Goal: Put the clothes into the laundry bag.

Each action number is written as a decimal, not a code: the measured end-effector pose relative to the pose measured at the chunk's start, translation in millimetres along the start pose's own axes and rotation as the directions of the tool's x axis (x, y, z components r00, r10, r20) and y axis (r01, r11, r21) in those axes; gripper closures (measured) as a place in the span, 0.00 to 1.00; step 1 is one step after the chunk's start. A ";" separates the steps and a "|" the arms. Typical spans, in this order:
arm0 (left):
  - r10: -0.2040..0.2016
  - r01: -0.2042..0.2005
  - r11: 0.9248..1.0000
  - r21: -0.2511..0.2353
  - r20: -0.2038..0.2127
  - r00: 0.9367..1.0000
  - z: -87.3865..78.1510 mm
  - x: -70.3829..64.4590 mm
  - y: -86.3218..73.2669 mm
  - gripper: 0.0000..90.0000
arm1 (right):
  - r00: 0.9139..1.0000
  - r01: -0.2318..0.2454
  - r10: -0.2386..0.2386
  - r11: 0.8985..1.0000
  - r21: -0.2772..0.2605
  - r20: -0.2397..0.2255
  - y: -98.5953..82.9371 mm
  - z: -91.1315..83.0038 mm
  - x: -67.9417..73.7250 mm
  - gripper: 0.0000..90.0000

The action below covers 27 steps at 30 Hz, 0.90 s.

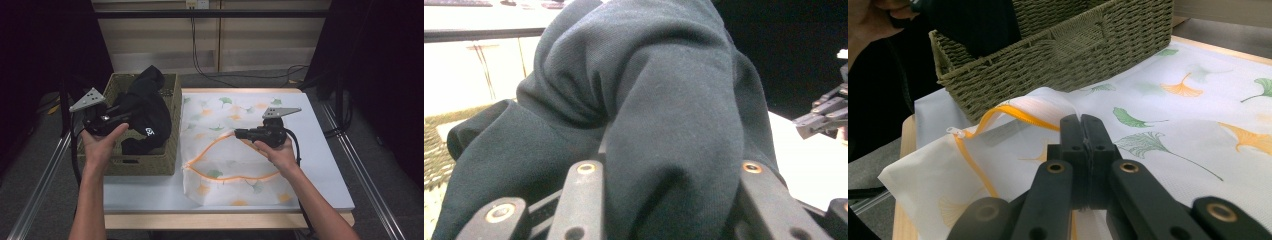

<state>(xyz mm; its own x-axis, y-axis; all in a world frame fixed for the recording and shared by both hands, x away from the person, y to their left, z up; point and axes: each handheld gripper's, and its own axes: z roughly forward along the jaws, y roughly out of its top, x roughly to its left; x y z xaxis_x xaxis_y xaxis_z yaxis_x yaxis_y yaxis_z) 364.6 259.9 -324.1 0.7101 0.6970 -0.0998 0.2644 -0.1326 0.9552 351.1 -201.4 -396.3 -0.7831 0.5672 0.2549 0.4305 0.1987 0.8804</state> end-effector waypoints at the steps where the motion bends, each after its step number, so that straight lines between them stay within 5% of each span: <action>1: 0.005 -0.005 1.000 -0.004 0.011 1.000 0.4 -1.1 0.2 0.71 | 1.000 -0.001 0.001 1.000 0.001 0.001 -0.1 0.0 -0.1 1.00; 12: 0.033 -0.030 0.999 -0.034 0.082 0.996 8.5 -17.4 5.2 0.71 | 1.000 -0.005 0.005 1.000 -0.003 0.005 -0.2 0.5 -1.6 1.00; 21: 0.056 -0.052 0.997 -0.055 0.087 0.995 3.1 -36.5 14.3 0.71 | 1.000 -0.019 0.019 1.000 -0.021 0.013 0.2 -1.1 -4.5 1.00; 27: 0.101 -0.097 0.994 -0.052 0.082 0.992 8.1 -52.3 5.6 0.71 | 1.000 -0.014 0.014 1.000 -0.007 0.003 -0.6 1.8 -4.7 1.00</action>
<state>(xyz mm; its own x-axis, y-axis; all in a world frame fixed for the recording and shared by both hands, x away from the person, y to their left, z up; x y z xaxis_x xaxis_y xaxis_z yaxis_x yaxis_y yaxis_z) 334.2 217.0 -315.8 0.7841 0.6201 -0.0256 0.1605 -0.1629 0.9735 355.3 -202.7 -398.7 -0.7759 0.5720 0.2661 0.4382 0.1852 0.8796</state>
